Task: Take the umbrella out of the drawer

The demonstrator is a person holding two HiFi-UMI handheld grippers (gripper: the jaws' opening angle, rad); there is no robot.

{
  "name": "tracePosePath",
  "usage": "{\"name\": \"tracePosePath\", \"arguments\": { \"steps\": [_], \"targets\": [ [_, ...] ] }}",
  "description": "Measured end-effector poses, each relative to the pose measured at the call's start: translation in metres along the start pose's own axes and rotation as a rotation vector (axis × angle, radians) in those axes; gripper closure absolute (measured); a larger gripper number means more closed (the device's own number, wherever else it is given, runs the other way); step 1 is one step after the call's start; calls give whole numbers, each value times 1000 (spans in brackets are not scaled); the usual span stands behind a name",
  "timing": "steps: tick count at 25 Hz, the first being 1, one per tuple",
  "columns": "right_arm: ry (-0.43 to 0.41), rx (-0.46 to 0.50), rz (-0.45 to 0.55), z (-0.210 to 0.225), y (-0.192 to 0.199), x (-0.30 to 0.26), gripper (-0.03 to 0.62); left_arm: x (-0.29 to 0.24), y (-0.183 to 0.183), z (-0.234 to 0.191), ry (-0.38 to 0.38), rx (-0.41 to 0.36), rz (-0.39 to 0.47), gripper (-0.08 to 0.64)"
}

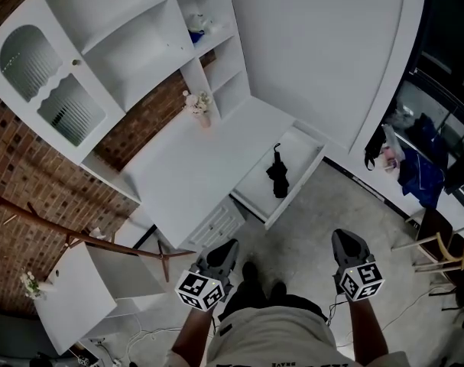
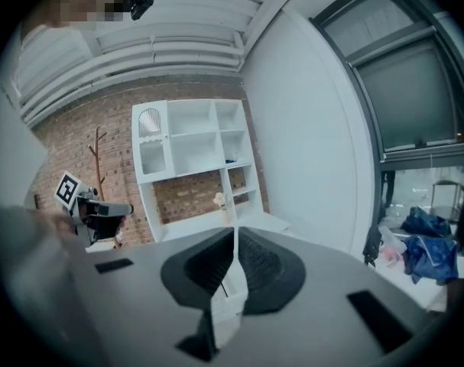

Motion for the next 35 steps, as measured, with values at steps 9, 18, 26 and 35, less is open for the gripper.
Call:
{"name": "tracePosePath", "arguments": {
  "steps": [9, 18, 26, 35],
  "targets": [
    [52, -7, -4, 17, -3, -25, 558, -41, -7, -22, 42, 9, -12, 535],
    [116, -10, 10, 38, -17, -70, 557, -108, -19, -55, 110, -31, -39, 535],
    [180, -22, -10, 55, -26, -112, 557, -166, -34, -90, 162, -33, -68, 535],
    [253, -24, -16, 64, -31, -147, 558, -220, -33, -128, 209, -29, -104, 535]
  ]
}}
Point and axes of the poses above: the fingertips, and each gripper's own axes: x backward along the fingers, z to its right, y out of its underside, the point moved 2 cm from there along x, backward along the fingers, and after that the axes turned 14 degrees about -y, right-handed, at the moved point
